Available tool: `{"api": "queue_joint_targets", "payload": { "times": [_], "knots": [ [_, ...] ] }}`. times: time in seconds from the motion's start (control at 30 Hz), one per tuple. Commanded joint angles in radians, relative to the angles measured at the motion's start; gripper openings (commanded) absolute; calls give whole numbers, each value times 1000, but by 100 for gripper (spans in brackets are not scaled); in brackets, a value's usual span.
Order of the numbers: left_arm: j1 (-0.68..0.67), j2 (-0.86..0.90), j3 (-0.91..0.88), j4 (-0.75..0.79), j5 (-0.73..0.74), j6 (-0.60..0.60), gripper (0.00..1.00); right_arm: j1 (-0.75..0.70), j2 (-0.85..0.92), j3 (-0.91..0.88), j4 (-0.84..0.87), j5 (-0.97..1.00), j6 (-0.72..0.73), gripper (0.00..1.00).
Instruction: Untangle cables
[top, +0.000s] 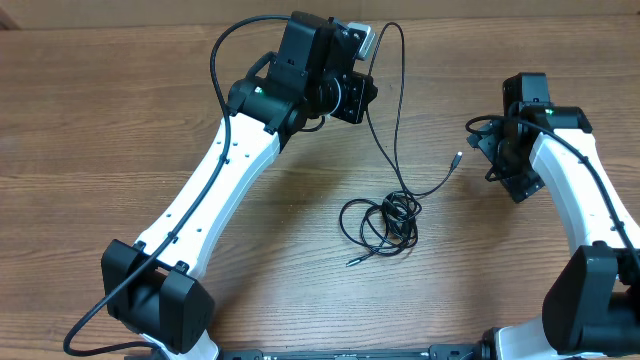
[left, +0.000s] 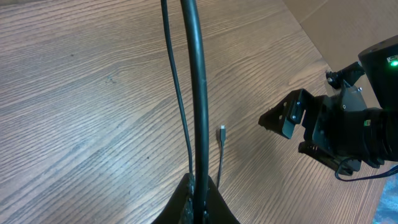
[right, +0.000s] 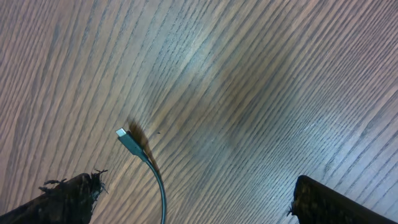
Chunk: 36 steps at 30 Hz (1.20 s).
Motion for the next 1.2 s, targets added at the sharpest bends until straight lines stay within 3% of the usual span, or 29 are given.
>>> {"api": "queue_joint_targets", "payload": {
  "times": [0.0, 1.17],
  "knots": [
    [6, 5, 0, 7, 8, 16, 4, 0, 4, -2, 4, 18, -7, 100],
    [5, 5, 0, -5, 10, 16, 4, 0, 4, -2, 4, 18, -7, 100]
  ]
}}
